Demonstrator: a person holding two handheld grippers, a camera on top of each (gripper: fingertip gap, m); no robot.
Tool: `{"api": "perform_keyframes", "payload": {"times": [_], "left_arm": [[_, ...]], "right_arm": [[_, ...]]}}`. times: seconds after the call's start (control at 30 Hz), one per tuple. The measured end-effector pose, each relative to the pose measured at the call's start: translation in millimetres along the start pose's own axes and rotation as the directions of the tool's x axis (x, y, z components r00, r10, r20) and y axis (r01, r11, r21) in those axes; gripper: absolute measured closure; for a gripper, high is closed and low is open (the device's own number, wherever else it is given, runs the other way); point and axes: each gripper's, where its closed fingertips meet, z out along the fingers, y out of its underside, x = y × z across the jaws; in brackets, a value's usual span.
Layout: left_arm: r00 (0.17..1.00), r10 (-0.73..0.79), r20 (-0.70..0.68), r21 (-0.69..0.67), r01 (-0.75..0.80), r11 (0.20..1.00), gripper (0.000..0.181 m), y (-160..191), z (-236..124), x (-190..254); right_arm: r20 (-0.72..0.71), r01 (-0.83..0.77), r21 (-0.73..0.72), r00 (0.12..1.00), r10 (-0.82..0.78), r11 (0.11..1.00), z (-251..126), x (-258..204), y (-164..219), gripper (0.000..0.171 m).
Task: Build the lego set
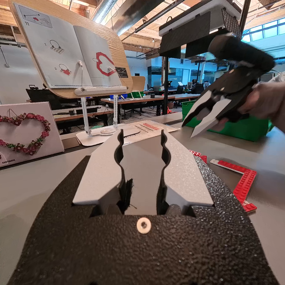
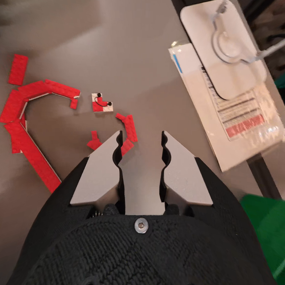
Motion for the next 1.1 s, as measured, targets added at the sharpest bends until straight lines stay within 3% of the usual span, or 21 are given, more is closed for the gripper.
{"api": "perform_keyframes", "payload": {"times": [0.1, 0.27, 0.43, 0.63, 0.8, 1.0, 1.1], "left_arm": [[1.000, -0.001, 0.000, 0.001, 0.001, 1.000, 0.134, 0, 0, 0], [1.000, -0.004, 0.000, 0.000, 0.004, 1.000, 0.134, 0, 0, 0], [1.000, -0.003, -0.001, -0.002, 0.003, 1.000, 0.134, 1, 0, 0], [1.000, -0.002, -0.004, -0.004, 0.002, 1.000, 0.134, 1, 0, 0], [1.000, -0.004, -0.006, -0.003, 0.004, 1.000, 0.135, 1, 0, 0], [1.000, -0.005, -0.017, -0.003, 0.005, 1.000, 0.135, 0, 0, 3], [1.000, 0.003, -0.026, -0.003, -0.003, 1.000, 0.134, 0, 1, 6]], "right_arm": [[-0.098, -0.129, -0.097, 0.988, 0.119, 0.987, -19, 14, 15, 0.112], [-0.054, -0.178, -0.166, 0.984, 0.171, 0.970, -26, 0, 23, 0.111], [0.043, -0.060, -0.161, 0.997, 0.068, 0.985, -12, -18, 16, 0.119], [0.220, 0.134, -0.026, 0.968, -0.125, 0.991, 24, -58, -15, 0.139], [0.169, 0.281, -0.006, 0.946, -0.276, 0.960, 49, -59, -17, 0.150], [0.131, 0.335, 0.028, 0.933, -0.336, 0.942, 60, -57, -20, 0.170], [0.126, 0.332, 0.047, 0.934, -0.335, 0.942, 56, -56, -23, 0.171]]}}
